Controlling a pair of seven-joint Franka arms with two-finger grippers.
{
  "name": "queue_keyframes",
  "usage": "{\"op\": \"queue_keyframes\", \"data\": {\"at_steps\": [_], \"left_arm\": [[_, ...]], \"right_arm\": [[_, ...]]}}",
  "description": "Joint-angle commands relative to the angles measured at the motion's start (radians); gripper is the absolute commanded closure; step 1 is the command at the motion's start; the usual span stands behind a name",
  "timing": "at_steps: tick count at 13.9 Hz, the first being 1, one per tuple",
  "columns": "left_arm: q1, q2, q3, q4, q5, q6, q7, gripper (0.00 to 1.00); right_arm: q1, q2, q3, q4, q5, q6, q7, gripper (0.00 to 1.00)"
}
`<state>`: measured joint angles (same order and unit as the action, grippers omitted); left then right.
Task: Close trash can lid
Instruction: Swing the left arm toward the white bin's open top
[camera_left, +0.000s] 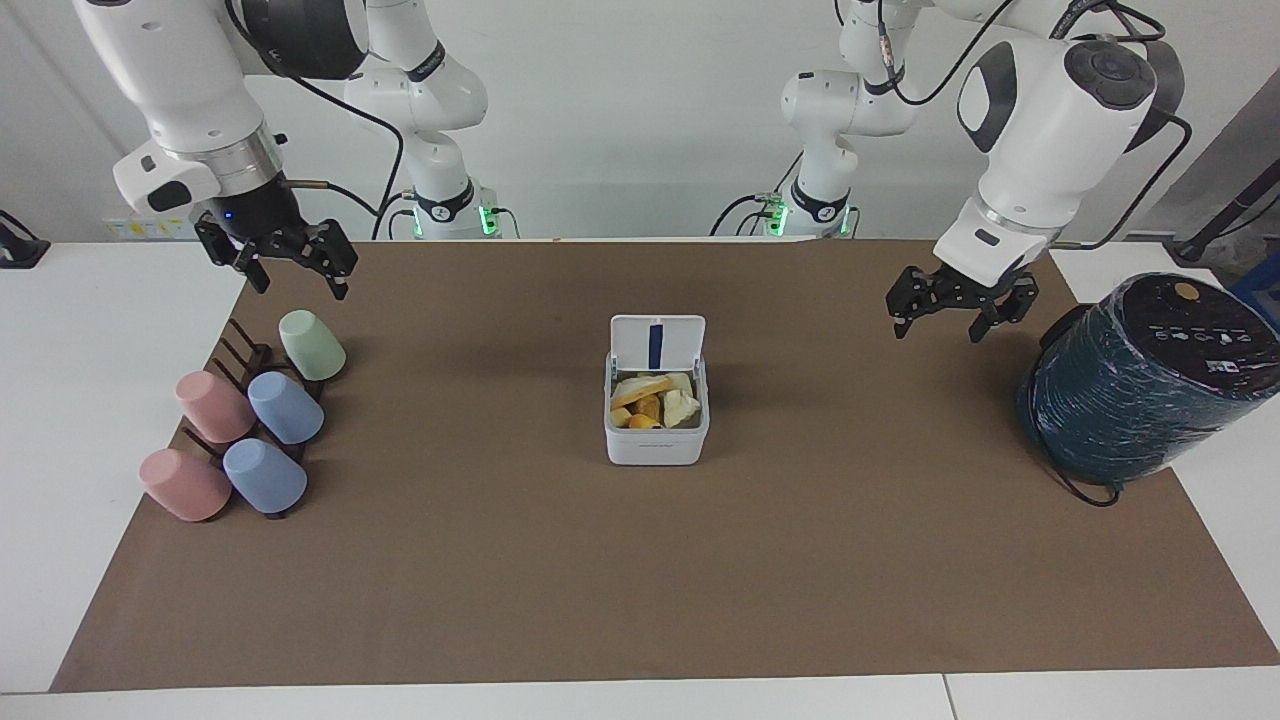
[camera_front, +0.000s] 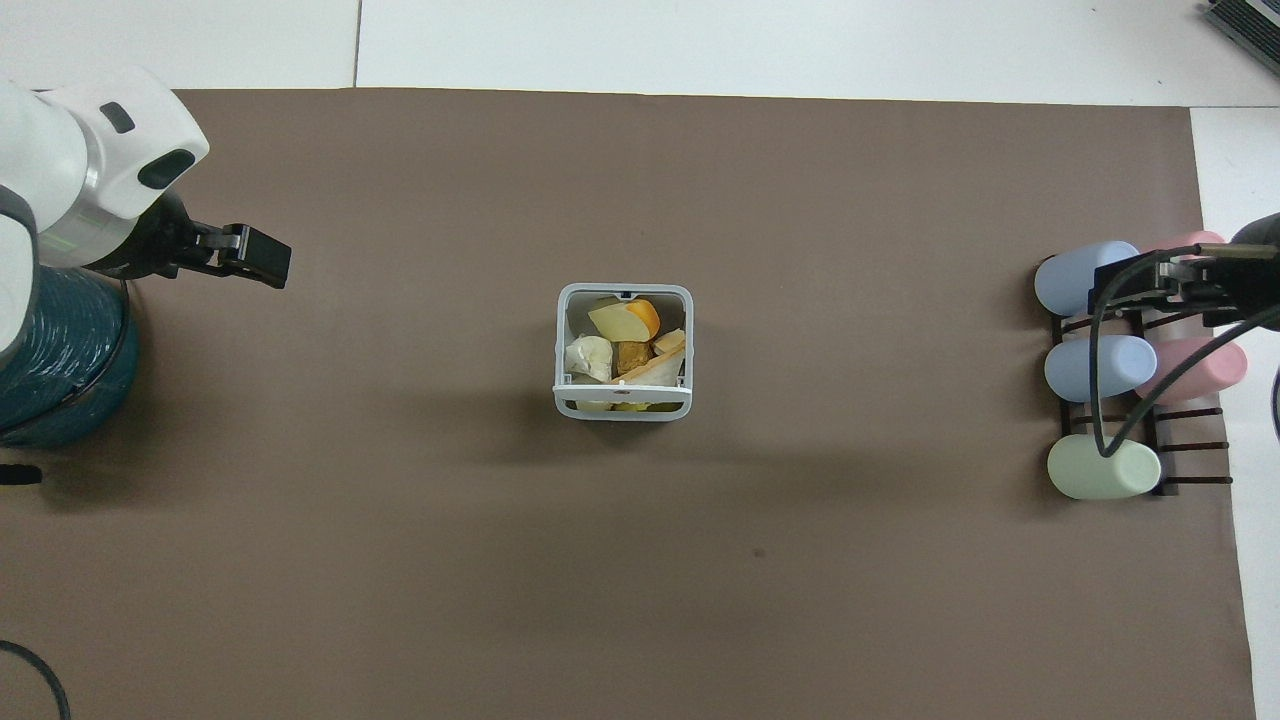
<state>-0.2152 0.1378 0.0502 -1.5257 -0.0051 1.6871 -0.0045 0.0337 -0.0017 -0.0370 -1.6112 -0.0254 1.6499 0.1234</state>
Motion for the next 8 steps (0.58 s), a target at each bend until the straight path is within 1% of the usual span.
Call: {"op": "queue_keyframes", "data": {"at_steps": [1, 4, 8], "left_arm": [[-0.001, -0.062, -0.007, -0.136, -0.018, 0.158, 0.003, 0.0], [-0.073, -0.064, -0.007, -0.14, -0.016, 0.166, -0.083, 0.0], [-0.082, -0.067, -0.007, -0.142, -0.018, 0.164, -0.086, 0.0]], "right_arm": [[-0.008, 0.005, 0.012, 0.005, 0.01, -0.085, -0.069, 0.0], [-0.006, 0.005, 0.012, 0.005, 0.01, -0.085, -0.07, 0.0], [-0.006, 0.005, 0.012, 0.007, 0.01, -0.085, -0.07, 0.0]]}}
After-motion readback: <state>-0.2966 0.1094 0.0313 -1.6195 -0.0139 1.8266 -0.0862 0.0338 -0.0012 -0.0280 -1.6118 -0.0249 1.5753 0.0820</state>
